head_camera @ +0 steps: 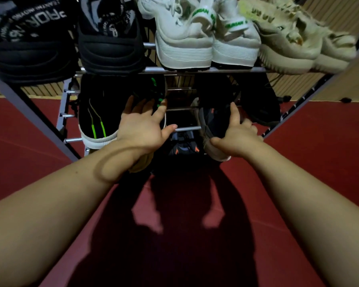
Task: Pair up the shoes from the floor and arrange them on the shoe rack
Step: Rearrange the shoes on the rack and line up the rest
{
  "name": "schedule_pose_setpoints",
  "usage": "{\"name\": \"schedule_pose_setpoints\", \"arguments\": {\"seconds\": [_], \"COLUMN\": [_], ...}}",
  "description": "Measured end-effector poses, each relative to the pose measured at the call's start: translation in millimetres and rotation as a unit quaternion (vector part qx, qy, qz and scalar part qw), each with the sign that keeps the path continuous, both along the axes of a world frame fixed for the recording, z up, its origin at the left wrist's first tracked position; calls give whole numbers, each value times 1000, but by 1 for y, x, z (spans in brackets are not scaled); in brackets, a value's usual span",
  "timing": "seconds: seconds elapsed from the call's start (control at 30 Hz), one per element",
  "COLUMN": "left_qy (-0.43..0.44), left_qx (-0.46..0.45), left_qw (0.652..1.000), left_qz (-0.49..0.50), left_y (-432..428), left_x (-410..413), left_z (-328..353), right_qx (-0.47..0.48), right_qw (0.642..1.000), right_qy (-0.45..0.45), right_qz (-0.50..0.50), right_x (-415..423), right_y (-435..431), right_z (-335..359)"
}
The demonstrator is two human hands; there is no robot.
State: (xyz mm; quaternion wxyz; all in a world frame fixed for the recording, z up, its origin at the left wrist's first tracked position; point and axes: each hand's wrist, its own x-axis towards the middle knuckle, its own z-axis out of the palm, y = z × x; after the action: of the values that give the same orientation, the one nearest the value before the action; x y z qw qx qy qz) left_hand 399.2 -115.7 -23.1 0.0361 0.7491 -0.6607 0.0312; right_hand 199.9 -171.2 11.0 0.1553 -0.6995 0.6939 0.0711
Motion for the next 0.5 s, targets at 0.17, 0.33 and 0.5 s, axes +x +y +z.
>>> {"name": "schedule_pose_setpoints", "arguments": {"seconds": [0.17, 0.33, 0.5], "left_qy": [7, 23, 25], "left_qx": [0, 9, 6], "left_qw": [1000, 1000, 1000], "left_qz": [-3, -9, -11], "left_y": [1, 1, -1], "left_x": [1, 2, 3], "left_z": [-1, 1, 0], "right_qx": [3, -23, -54], "right_qw": [998, 995, 985], "right_qy": [-49, -64, -162], "right_qz": [-40, -66, -14], "right_x": [22, 25, -9], "right_y": [-26, -30, -23], "right_z": [-4, -7, -6]}}
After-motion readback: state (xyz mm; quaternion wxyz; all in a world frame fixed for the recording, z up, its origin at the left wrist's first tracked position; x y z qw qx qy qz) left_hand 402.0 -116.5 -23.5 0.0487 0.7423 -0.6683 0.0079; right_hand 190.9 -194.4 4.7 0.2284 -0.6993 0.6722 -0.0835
